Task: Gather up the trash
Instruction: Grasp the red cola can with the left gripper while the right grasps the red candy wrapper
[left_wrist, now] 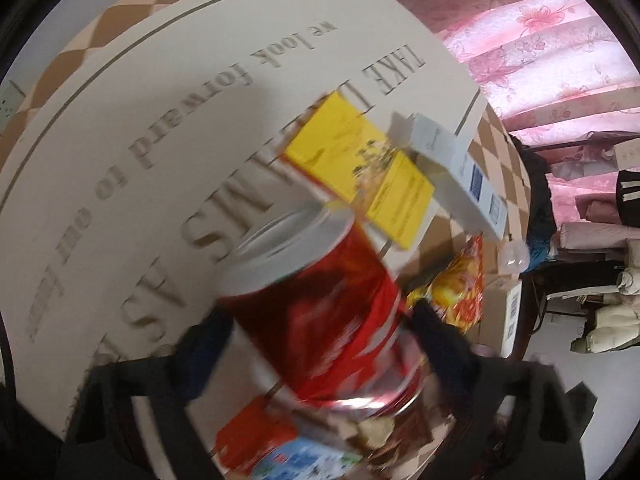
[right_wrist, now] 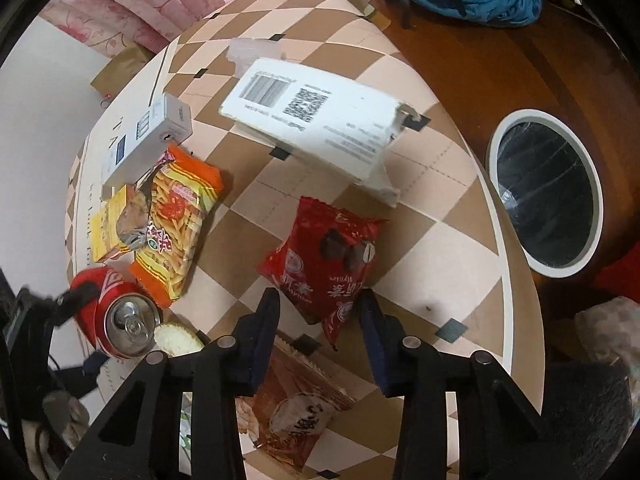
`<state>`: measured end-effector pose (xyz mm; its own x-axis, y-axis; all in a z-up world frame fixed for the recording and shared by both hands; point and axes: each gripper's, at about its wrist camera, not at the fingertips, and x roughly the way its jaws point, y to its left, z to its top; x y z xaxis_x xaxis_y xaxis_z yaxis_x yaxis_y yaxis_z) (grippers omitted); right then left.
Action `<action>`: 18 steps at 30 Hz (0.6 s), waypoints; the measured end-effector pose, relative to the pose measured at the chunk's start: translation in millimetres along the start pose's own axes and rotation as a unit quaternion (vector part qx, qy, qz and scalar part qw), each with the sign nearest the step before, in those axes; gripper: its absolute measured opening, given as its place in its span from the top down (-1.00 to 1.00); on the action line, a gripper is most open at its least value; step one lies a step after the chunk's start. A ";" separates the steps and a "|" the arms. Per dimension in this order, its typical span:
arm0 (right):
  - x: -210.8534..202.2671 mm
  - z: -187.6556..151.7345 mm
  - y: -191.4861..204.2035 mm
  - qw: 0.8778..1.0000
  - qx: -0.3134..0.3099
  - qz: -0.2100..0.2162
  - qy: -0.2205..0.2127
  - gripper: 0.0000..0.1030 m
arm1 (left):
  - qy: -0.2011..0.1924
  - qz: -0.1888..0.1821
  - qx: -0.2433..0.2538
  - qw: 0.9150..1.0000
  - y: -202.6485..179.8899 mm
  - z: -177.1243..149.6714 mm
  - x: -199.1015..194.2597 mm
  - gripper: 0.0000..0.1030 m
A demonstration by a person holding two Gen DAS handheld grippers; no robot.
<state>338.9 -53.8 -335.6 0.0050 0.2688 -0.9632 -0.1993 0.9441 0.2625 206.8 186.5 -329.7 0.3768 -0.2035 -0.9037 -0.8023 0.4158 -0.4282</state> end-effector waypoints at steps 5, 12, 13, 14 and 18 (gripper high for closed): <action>-0.1 4.0 2.3 1.000 -0.001 0.007 -0.004 0.23 | -0.012 0.001 0.037 0.999 -21.5 3.9 -0.3 0.13; -3.4 -1.3 0.3 1.000 -0.014 0.019 -0.014 0.60 | -0.090 0.056 0.152 0.983 -46.6 -8.2 -30.3 0.19; -5.1 -2.6 -1.9 1.000 -0.015 0.018 -0.016 0.62 | -0.107 0.074 0.178 0.975 -53.1 -12.5 -37.1 0.19; -7.0 -5.0 -4.0 1.000 -0.013 0.020 -0.020 0.63 | -0.115 0.083 0.191 0.971 -53.5 -12.6 -41.8 0.20; -16.9 -10.8 -7.4 0.999 -0.018 0.023 -0.033 0.67 | -0.154 0.126 0.246 0.949 -60.1 -21.7 -62.2 0.22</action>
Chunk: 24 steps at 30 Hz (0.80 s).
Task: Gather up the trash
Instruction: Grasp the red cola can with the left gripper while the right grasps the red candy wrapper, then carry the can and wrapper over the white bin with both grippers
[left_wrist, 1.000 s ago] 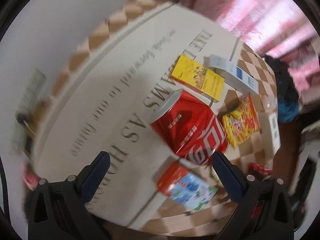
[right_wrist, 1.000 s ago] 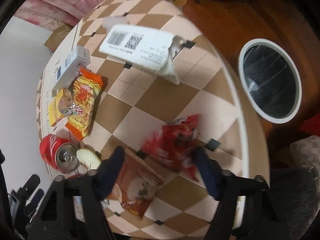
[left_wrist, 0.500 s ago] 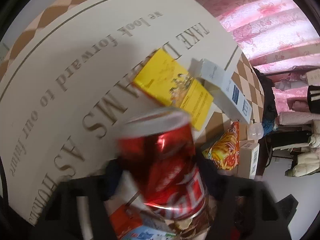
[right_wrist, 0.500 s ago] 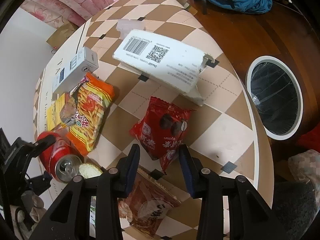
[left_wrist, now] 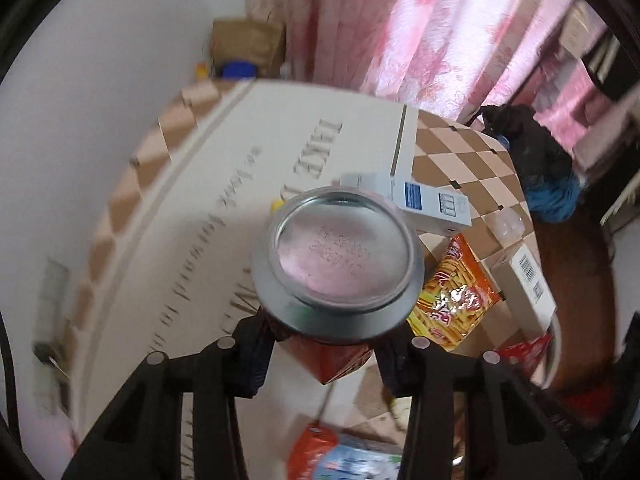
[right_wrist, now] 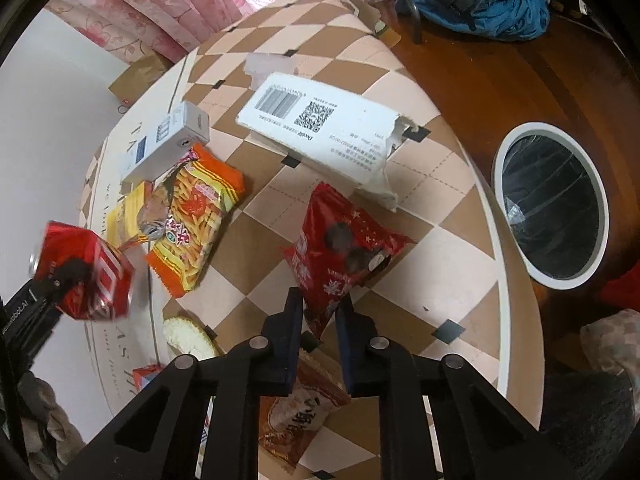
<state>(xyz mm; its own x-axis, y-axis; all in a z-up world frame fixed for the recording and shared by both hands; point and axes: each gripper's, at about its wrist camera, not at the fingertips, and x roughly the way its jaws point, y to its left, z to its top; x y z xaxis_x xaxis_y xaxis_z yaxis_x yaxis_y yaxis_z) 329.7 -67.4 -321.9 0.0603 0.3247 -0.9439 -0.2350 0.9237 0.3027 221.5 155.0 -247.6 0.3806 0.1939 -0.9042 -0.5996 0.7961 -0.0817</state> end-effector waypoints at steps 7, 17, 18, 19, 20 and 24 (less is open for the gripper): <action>-26.5 -4.8 1.6 0.999 -0.020 0.004 -0.027 0.71 | -0.026 0.027 0.036 0.999 -2.7 -3.6 -16.2 0.24; -83.9 -10.0 9.4 0.994 -0.056 0.035 -0.088 0.74 | -0.072 0.025 0.071 0.995 -31.9 -7.8 -65.6 0.25; -92.0 -10.2 9.4 0.993 -0.060 0.037 -0.097 0.74 | -0.078 0.023 0.075 0.994 -36.2 -6.8 -71.1 0.25; -100.5 -10.2 8.4 0.991 -0.063 0.042 -0.106 0.74 | -0.086 0.019 0.082 0.993 -43.8 -5.9 -78.9 0.25; -106.8 -10.1 8.5 0.991 -0.064 0.045 -0.113 0.75 | -0.090 0.017 0.087 0.992 -49.4 -5.3 -83.7 0.25; -143.0 -4.0 -8.0 0.985 -0.059 0.056 -0.150 0.75 | -0.108 -0.008 0.110 0.988 -86.9 -1.9 -104.1 0.25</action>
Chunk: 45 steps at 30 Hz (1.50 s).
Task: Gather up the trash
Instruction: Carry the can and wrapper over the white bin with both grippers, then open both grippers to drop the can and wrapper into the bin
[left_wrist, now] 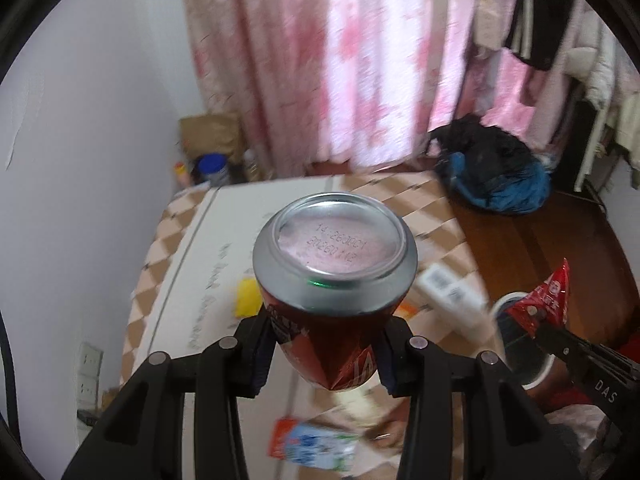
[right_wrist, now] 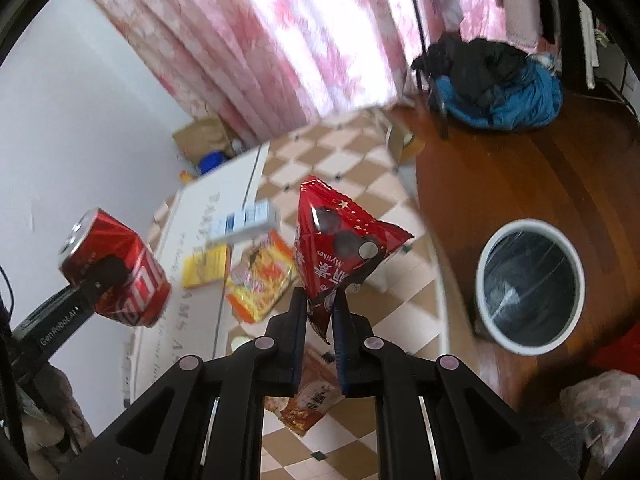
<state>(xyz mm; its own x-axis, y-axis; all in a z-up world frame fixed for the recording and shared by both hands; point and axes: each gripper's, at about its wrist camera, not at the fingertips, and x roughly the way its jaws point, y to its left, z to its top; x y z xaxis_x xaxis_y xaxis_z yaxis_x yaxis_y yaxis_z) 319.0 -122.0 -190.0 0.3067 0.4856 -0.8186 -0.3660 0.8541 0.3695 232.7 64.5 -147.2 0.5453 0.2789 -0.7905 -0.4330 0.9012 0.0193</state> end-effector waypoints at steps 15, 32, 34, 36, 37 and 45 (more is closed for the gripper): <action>-42.9 12.3 -248.0 0.987 0.122 -0.102 -0.010 0.75 | 0.121 -0.224 0.092 0.963 -266.6 38.2 98.9 0.25; 116.3 -35.2 -423.0 0.954 0.208 -0.128 0.171 0.74 | 0.312 -0.180 0.119 0.925 -373.2 -22.0 271.4 -0.35; 133.1 -27.9 -417.7 0.951 0.210 -0.127 0.186 0.66 | 0.300 -0.162 0.111 0.934 -366.6 -19.5 266.3 -0.83; 135.0 -28.5 -418.3 0.948 0.206 -0.139 0.196 0.01 | 0.290 -0.141 0.110 0.940 -361.7 -19.0 261.4 -1.00; 135.1 -30.0 -417.4 0.948 0.209 -0.141 0.196 -0.53 | 0.284 -0.126 0.113 0.944 -356.7 -20.8 256.4 -1.00; 115.6 -34.2 -416.5 0.939 0.204 -0.203 0.188 -0.99 | 0.244 -0.066 0.148 0.956 -337.2 -35.3 240.6 -1.00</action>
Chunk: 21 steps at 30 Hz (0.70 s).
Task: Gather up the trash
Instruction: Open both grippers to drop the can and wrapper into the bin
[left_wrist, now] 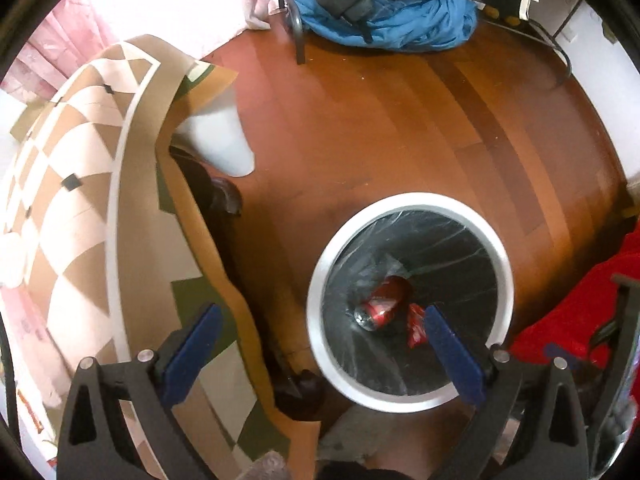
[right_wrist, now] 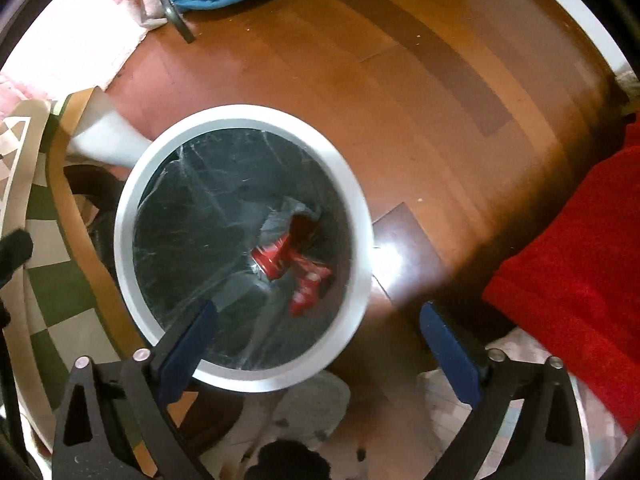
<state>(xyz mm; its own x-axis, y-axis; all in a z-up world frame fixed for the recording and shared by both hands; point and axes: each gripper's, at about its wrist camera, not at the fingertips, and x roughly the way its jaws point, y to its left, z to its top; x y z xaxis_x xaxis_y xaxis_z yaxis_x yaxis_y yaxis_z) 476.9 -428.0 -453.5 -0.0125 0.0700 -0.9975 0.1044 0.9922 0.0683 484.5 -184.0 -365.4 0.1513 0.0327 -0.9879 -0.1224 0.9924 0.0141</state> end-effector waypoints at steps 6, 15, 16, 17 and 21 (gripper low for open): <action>-17.9 -0.8 3.9 1.000 -0.003 -0.017 -0.016 -1.00 | -0.013 0.009 0.000 1.000 -2.9 -15.1 -9.8 -1.00; -82.4 -18.0 8.9 0.998 -0.021 -0.007 -0.062 -1.00 | -0.067 0.001 0.004 0.998 -1.0 -32.0 -73.3 -1.00; -92.9 -21.0 9.4 0.997 -0.023 -0.005 -0.070 -1.00 | -0.081 0.002 0.004 0.997 0.4 -35.9 -87.8 -1.00; -105.0 -24.6 9.3 0.997 -0.025 -0.004 -0.079 -1.00 | -0.090 0.001 0.004 0.996 1.6 -37.5 -96.4 -1.00; -154.9 -41.2 11.8 0.993 -0.028 0.012 -0.116 -1.00 | -0.133 0.009 -0.001 0.991 9.4 -52.1 -146.2 -1.00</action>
<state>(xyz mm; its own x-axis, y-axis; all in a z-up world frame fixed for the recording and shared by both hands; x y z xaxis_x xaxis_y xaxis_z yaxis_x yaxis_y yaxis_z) 439.0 -422.9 -297.4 0.2196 0.0741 -0.9728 0.0464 0.9952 0.0863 410.1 -185.7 -228.9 0.4026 0.0811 -0.9118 -0.1302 0.9910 0.0307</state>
